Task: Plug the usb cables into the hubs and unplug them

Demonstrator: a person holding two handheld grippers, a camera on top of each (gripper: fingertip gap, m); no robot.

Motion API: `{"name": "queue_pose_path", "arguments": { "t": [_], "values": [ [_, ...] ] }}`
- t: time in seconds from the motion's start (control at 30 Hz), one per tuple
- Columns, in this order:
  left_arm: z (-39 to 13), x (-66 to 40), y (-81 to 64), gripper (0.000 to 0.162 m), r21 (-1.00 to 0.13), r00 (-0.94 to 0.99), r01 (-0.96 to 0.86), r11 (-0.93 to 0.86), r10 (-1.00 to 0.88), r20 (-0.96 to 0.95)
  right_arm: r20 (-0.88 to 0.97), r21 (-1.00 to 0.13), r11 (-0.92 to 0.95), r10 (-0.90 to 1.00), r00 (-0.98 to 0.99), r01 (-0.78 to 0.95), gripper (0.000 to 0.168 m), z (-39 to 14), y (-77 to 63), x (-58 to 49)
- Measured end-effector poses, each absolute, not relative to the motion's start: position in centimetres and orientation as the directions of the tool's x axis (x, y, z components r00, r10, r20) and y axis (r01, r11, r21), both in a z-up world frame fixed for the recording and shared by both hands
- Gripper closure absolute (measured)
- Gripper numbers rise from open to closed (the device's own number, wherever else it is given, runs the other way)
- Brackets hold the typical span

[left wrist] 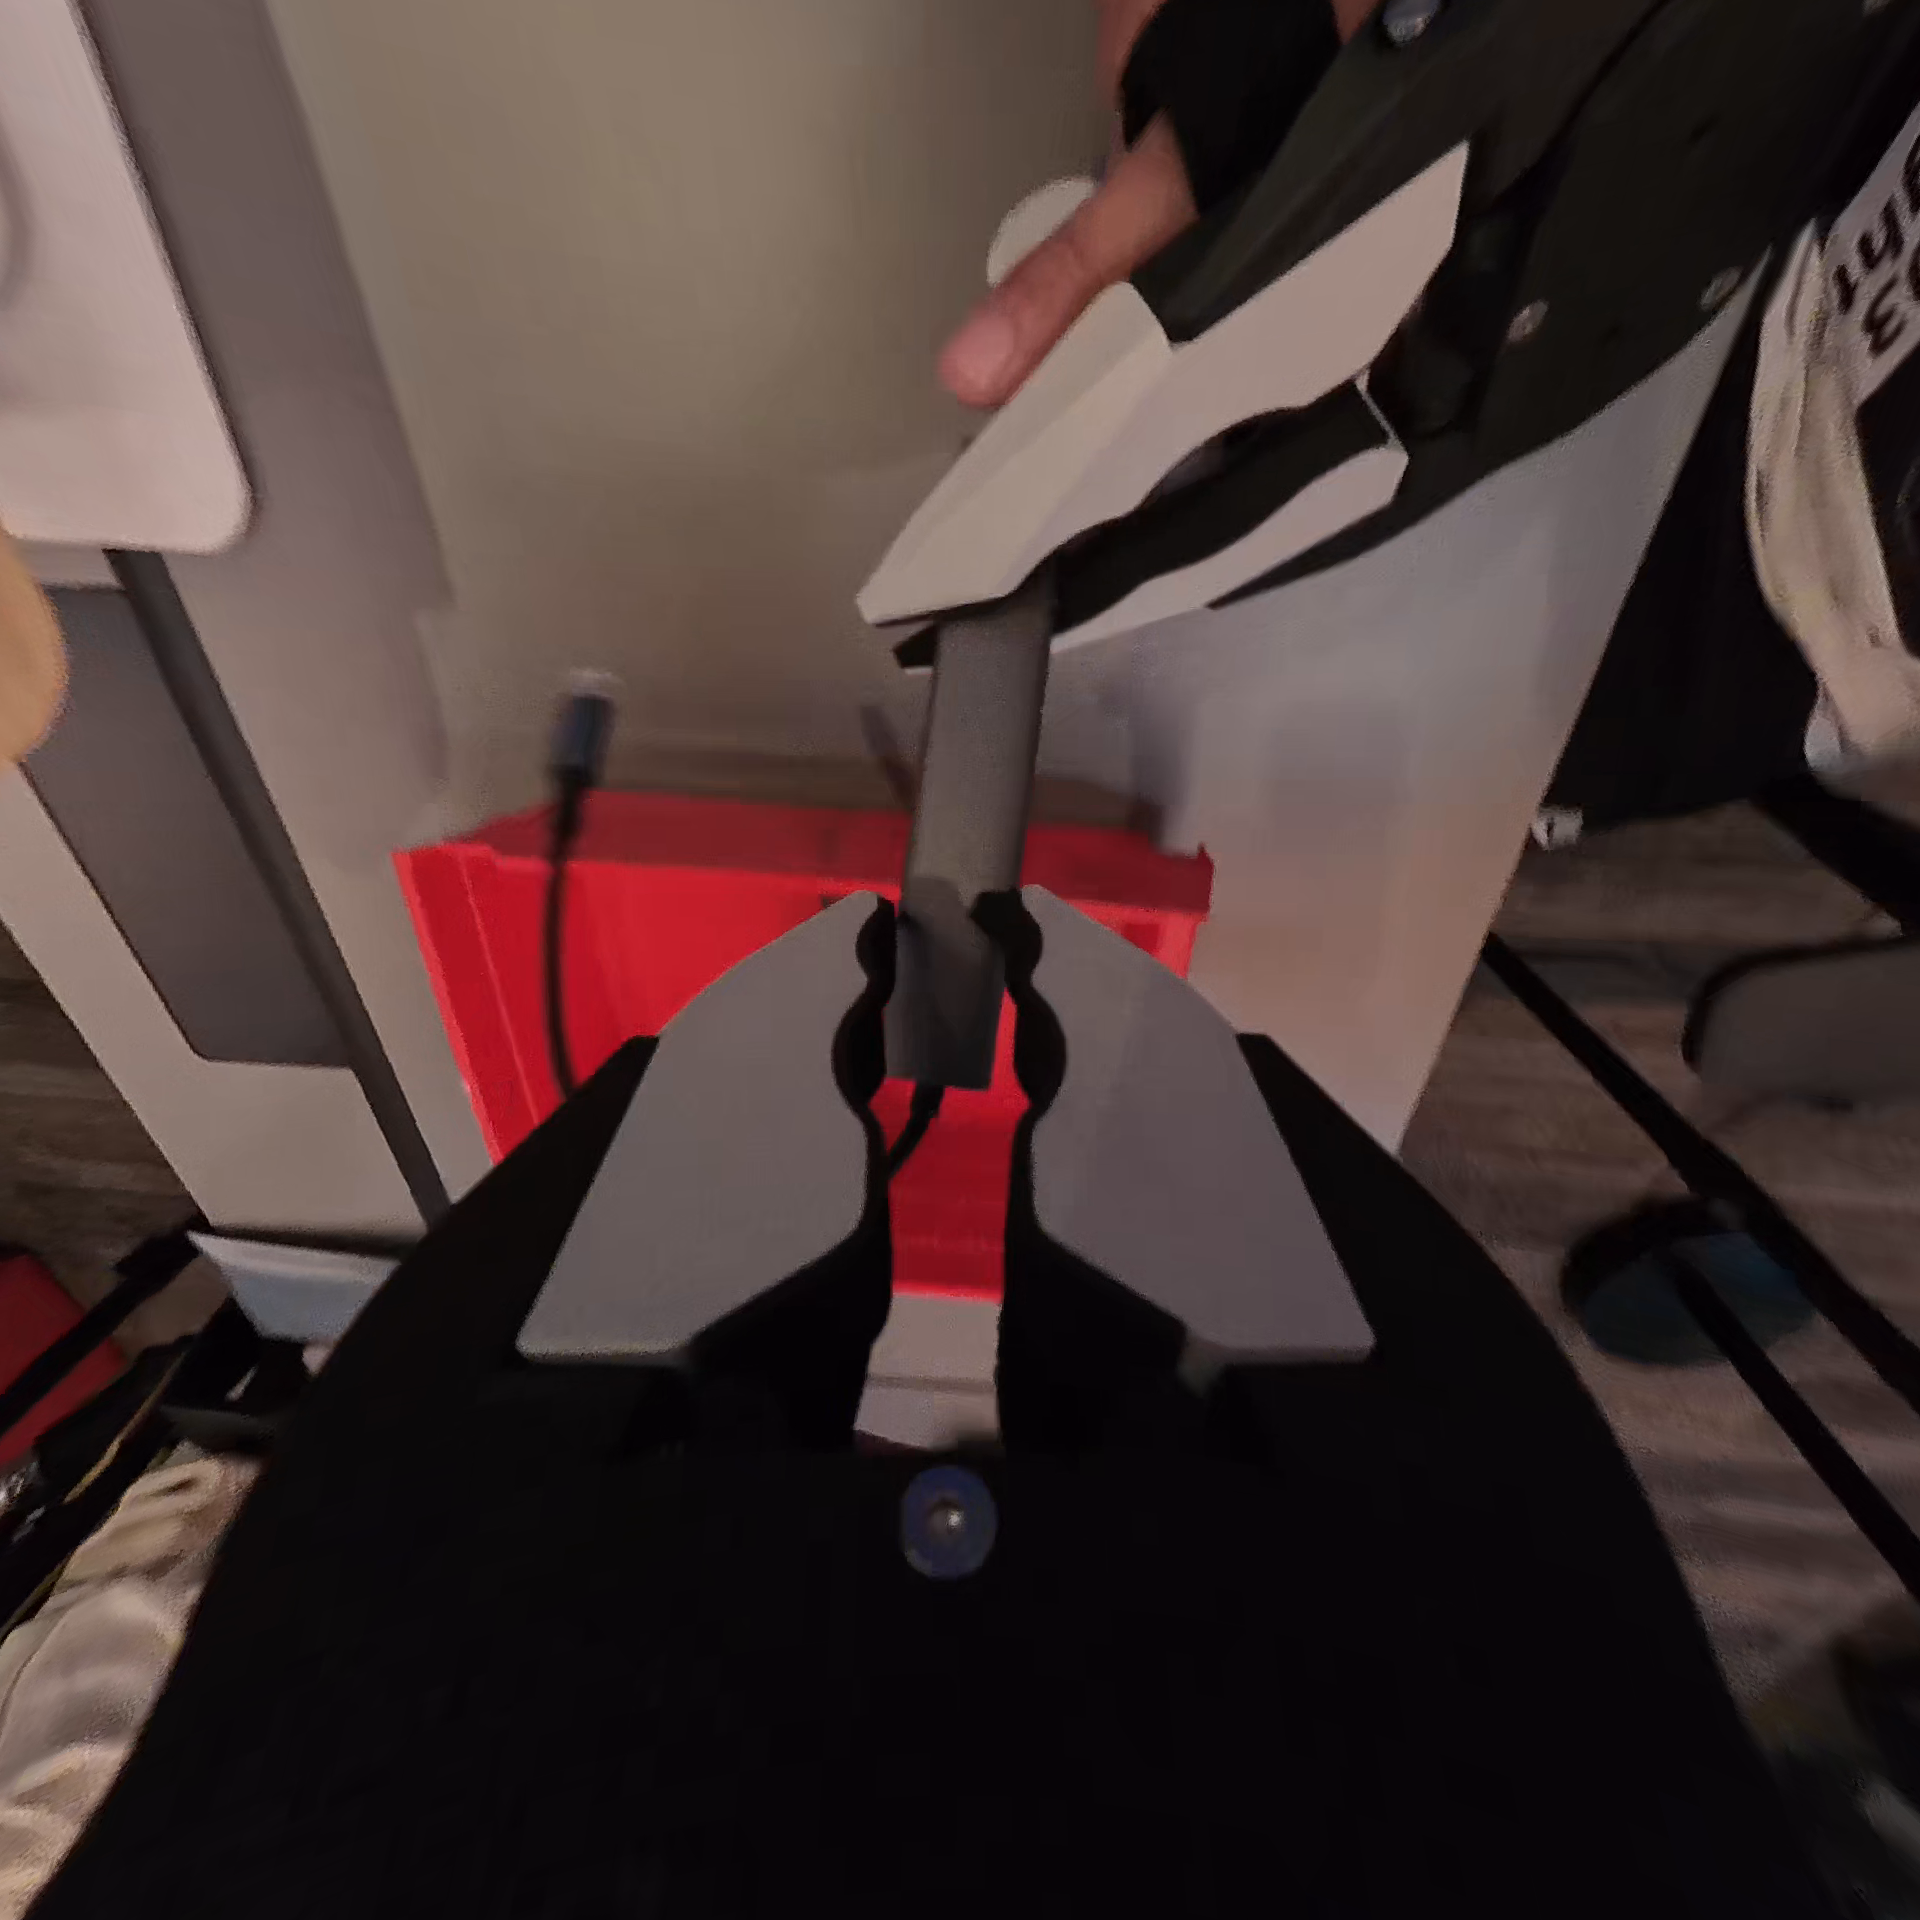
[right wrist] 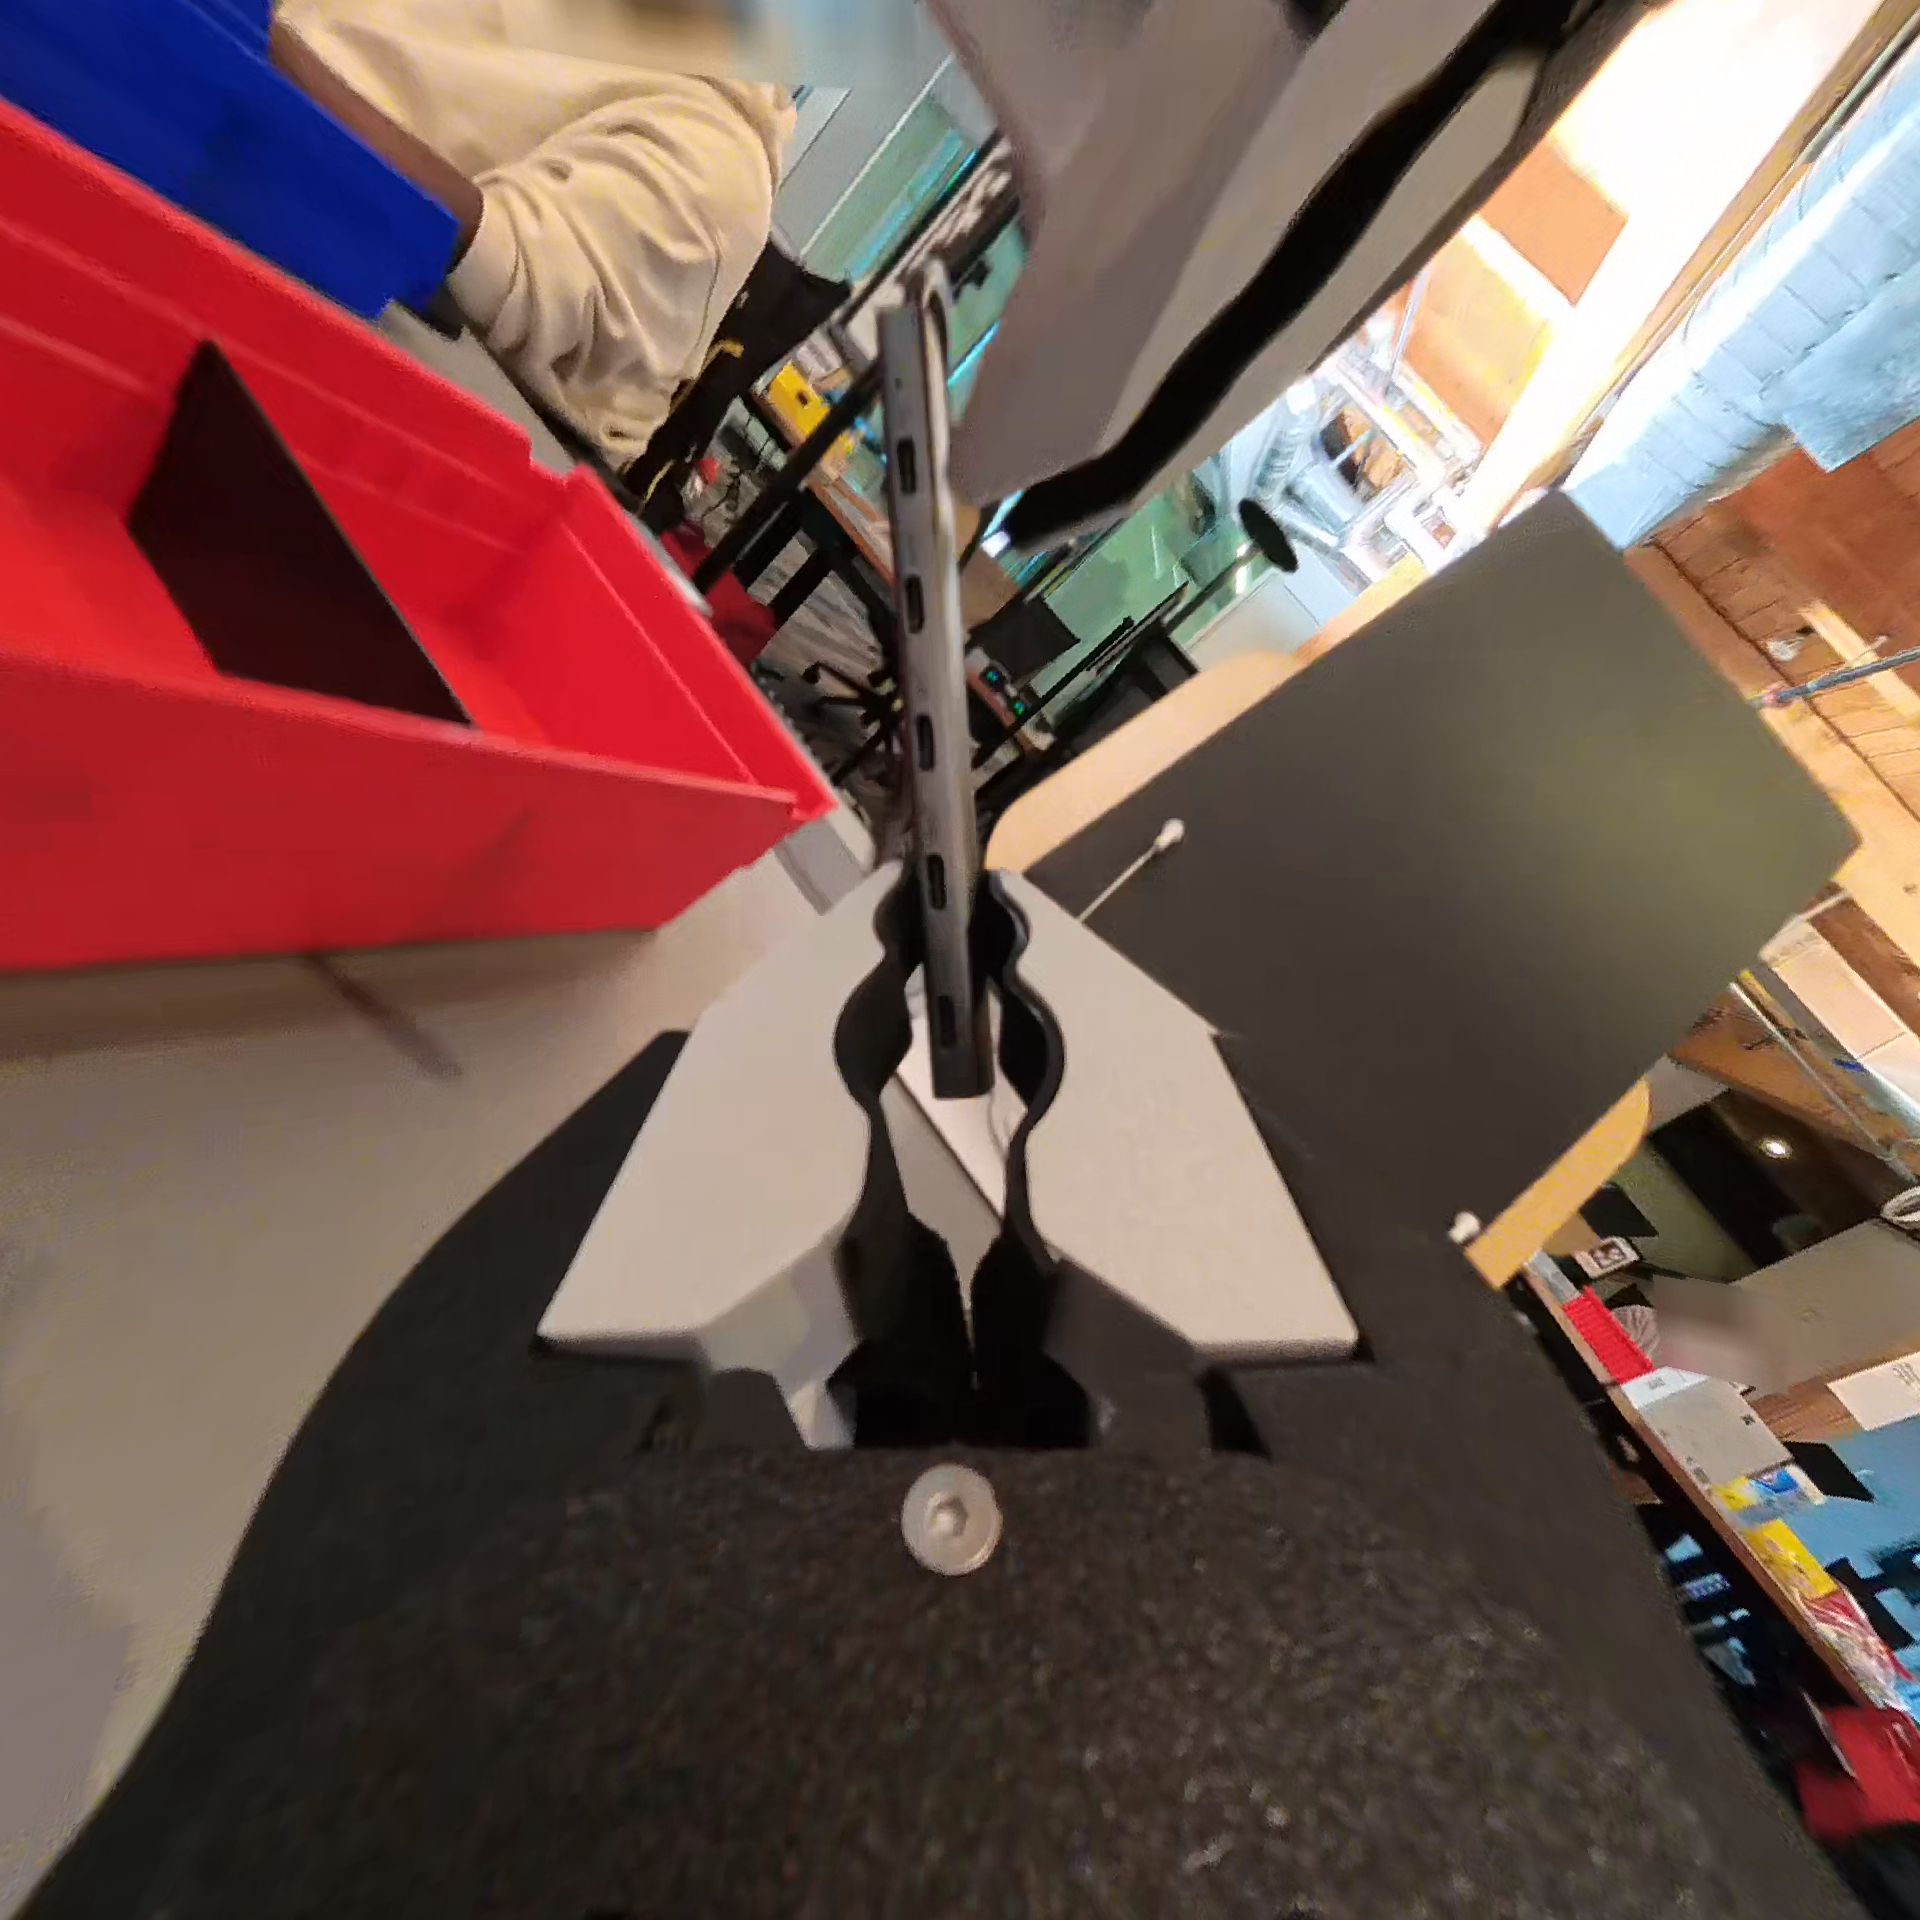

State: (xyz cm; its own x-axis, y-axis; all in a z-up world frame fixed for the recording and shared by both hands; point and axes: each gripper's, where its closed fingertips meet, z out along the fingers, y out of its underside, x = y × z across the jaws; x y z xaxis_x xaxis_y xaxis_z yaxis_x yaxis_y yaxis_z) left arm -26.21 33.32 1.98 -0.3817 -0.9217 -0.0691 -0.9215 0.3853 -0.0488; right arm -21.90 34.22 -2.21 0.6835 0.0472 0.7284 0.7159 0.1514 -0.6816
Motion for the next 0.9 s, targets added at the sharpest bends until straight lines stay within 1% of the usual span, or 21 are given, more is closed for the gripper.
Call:
{"name": "queue_pose_path", "arguments": {
  "t": [0.03, 0.07, 0.1, 0.2, 0.27, 0.3, 0.33, 0.4, 0.5, 0.57, 0.6, 0.67, 0.77, 0.9],
  "values": [
    [2.2, -25.3, 33.2, 0.139, -0.103, -0.368, -0.921, 0.376, -0.925, -0.094, 0.731, -0.681, 0.136, 0.070, 0.678, 0.720, 0.160, -2.9, 33.9, -21.2],
    [2.5, -24.3, 33.0, 0.131, -0.166, -0.348, -0.916, 0.365, -0.930, -0.121, 0.727, -0.686, 0.127, 0.094, 0.680, 0.716, 0.160, -3.6, 33.6, -20.4],
    [2.9, -23.4, 32.7, 0.129, -0.245, -0.323, -0.903, 0.352, -0.934, -0.151, 0.716, -0.698, 0.113, 0.104, 0.690, 0.707, 0.160, -4.3, 33.3, -19.2],
    [4.6, -20.9, 30.5, 0.123, -0.562, -0.225, -0.777, 0.285, -0.959, -0.175, 0.680, -0.733, 0.078, 0.127, 0.722, 0.676, 0.161, -6.1, 32.1, -15.5],
    [5.0, -20.2, 28.6, 0.127, -0.756, -0.142, -0.631, 0.175, -0.984, -0.110, 0.619, -0.785, 0.103, 0.178, 0.765, 0.611, 0.161, -6.7, 30.9, -13.7],
    [4.5, -20.1, 27.6, 0.127, -0.821, -0.117, -0.561, 0.108, -0.992, -0.051, 0.578, -0.816, 0.108, 0.212, 0.788, 0.569, 0.161, -6.9, 30.3, -13.0],
    [3.5, -20.1, 26.6, 0.127, -0.861, -0.109, -0.508, 0.038, -0.994, 0.020, 0.534, -0.845, 0.142, 0.262, 0.804, 0.516, 0.161, -6.6, 29.5, -12.8],
    [0.6, -19.9, 24.1, 0.126, -0.894, -0.144, -0.434, -0.110, -0.971, 0.189, 0.452, -0.892, 0.197, 0.358, 0.817, 0.407, 0.161, -5.5, 27.8, -12.7],
    [-2.4, -18.4, 21.7, 0.124, -0.889, -0.209, -0.313, -0.336, -0.888, 0.409, 0.297, -0.943, 0.279, 0.467, 0.833, 0.180, 0.161, -2.5, 25.0, -12.4],
    [-2.4, -17.4, 21.1, 0.122, -0.859, -0.263, -0.210, -0.466, -0.820, 0.509, 0.175, -0.960, 0.280, 0.575, 0.799, 0.009, 0.162, -0.9, 23.2, -12.6],
    [-1.7, -17.1, 21.1, 0.120, -0.850, -0.299, -0.144, -0.507, -0.796, 0.526, 0.128, -0.962, 0.266, 0.626, 0.769, -0.056, 0.162, -0.3, 22.4, -13.0],
    [0.0, -16.7, 20.9, 0.122, -0.861, -0.361, -0.017, -0.508, -0.800, 0.479, 0.054, -0.962, 0.225, 0.713, 0.699, -0.155, 0.161, 0.4, 21.1, -14.0],
    [2.0, -16.0, 20.1, 0.124, -0.910, -0.393, 0.109, -0.400, -0.858, 0.330, -0.046, -0.943, 0.173, 0.780, 0.624, -0.285, 0.161, 1.2, 20.2, -14.8],
    [2.9, -15.9, 18.4, 0.126, -0.944, -0.439, 0.171, -0.282, -0.880, 0.183, -0.086, -0.951, 0.082, 0.855, 0.511, -0.298, 0.161, 0.5, 19.3, -16.5]
  ]
}}
